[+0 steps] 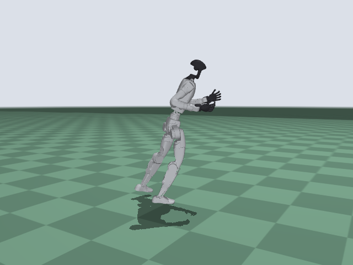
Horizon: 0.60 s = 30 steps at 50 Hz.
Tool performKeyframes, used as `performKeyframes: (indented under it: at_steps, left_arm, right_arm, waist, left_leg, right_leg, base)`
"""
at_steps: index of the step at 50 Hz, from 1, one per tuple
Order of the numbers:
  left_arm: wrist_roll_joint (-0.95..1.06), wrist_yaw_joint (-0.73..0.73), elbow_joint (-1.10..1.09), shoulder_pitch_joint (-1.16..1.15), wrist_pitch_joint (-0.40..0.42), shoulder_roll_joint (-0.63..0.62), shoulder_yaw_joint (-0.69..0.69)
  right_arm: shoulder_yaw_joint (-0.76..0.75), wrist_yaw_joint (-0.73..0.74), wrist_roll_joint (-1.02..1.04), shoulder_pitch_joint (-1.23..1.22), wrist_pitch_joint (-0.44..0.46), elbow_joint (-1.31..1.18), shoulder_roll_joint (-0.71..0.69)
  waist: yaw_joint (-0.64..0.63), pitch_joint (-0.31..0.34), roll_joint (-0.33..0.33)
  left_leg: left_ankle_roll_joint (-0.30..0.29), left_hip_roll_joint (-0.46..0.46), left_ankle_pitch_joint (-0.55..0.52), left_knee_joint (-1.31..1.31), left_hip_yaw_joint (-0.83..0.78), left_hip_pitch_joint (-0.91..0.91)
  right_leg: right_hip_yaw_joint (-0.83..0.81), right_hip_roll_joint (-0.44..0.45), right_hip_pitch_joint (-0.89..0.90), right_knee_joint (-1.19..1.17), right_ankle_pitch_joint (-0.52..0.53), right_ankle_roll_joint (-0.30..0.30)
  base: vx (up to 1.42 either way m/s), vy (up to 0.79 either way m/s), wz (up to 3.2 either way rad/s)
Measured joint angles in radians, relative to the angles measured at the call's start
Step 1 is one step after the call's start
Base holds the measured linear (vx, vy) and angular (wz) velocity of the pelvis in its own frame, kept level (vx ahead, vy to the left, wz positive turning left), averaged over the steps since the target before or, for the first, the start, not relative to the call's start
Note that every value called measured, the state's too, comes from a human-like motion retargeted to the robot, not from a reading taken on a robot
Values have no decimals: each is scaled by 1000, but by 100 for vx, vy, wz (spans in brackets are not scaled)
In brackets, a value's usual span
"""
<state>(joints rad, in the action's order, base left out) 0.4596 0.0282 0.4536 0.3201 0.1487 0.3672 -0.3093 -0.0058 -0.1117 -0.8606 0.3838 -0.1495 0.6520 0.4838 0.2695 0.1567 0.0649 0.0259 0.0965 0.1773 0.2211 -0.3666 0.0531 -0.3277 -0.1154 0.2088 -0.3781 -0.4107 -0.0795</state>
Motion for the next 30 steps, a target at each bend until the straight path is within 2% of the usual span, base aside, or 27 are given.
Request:
performKeyframes:
  at_steps: [2,3,5,8,10,12,13,14,17,19,21,23,25,28,30]
  left_arm:
    - [74,-18,-1,-68,22,-12,10]
    - [97,-24,-1,-100,31,-16,17]
    - [137,-38,-19,-171,61,-35,34]
    - [100,6,-90,-278,86,-102,100]
    - [110,27,-100,-363,93,-146,148]
    - [57,-43,-67,-481,116,-115,196]
    - [206,-48,-11,-542,109,-115,192]
    - [267,-66,31,-601,104,-88,202]
    - [319,-137,119,-746,94,29,259]
    - [382,-165,154,-791,91,72,284]
    - [439,-181,174,-783,94,73,281]
    - [456,-177,184,-732,111,47,257]
    - [389,-168,177,-630,124,11,228]
    - [127,-89,95,-338,124,-39,172]
    - [-83,11,31,-97,106,-63,142]
  right_arm:
    - [13,14,85,-32,-4,-27,-18]
    - [22,28,124,-40,-11,-36,-37]
    - [62,41,153,-71,-28,-73,-71]
    - [163,67,154,-169,-59,-137,-123]
    - [220,103,149,-265,-86,-133,-174]
    - [226,89,135,-355,-110,-78,-238]
    - [215,109,94,-402,-100,-39,-276]
    - [207,116,78,-437,-99,-1,-293]
    - [214,121,74,-507,-111,90,-276]
    - [248,117,48,-528,-109,115,-243]
    - [275,92,49,-539,-92,108,-216]
    - [313,70,30,-526,-88,85,-207]
    - [349,43,32,-488,-90,41,-207]
    - [360,42,93,-386,-94,-86,-219]
    - [333,57,121,-287,-86,-163,-230]
  waist:
    - [15,9,-39]
    - [15,23,-62]
    - [17,50,-97]
    - [-13,100,-107]
    - [-64,127,-120]
    - [-141,121,-157]
    - [-189,117,-183]
    - [-240,106,-208]
    - [-393,71,-275]
    - [-477,58,-303]
    - [-529,68,-307]
    - [-539,88,-278]
    - [-513,115,-241]
    - [-460,138,-219]
    - [-418,137,-219]
  left_leg:
    - [28,-28,2,77,72,3]
    - [42,-41,19,162,113,-15]
    - [51,-57,64,419,190,-101]
    - [49,-44,150,801,246,-260]
    - [91,-28,231,970,252,-345]
    - [139,-44,279,1023,252,-417]
    - [160,-62,294,1011,251,-449]
    - [173,-79,305,972,247,-475]
    - [179,-112,303,726,226,-517]
    - [164,-116,287,463,204,-496]
    - [137,-106,273,179,165,-436]
    - [100,-92,238,-2,129,-367]
    - [98,-84,241,12,130,-311]
    - [130,-76,425,241,152,-290]
    - [115,-78,507,321,146,-273]
  right_leg:
    - [20,13,-46,88,0,19]
    - [60,19,-67,113,-33,27]
    - [172,40,-90,135,-116,55]
    - [325,93,-85,80,-213,113]
    - [410,115,-86,27,-248,121]
    - [488,102,-119,43,-228,96]
    - [518,82,-145,74,-194,81]
    - [537,58,-170,107,-144,65]
    - [562,-7,-230,194,58,15]
    - [567,-30,-264,235,207,-28]
    - [557,-30,-315,254,316,-60]
    - [524,-9,-381,226,363,-59]
    - [463,14,-413,86,346,-25]
    - [361,-6,-273,-382,165,44]
    - [337,-23,-142,-636,37,97]
  base:
    - [24,-30,-366]
    - [24,-27,-371]
    - [23,-19,-365]
    - [31,-5,-343]
    - [47,-3,-297]
    - [64,-3,-237]
    - [74,0,-197]
    - [79,3,-174]
    - [85,10,-148]
    - [88,18,-128]
    - [90,26,-85]
    - [92,31,-20]
    - [91,32,28]
    - [87,29,21]
    - [84,24,10]
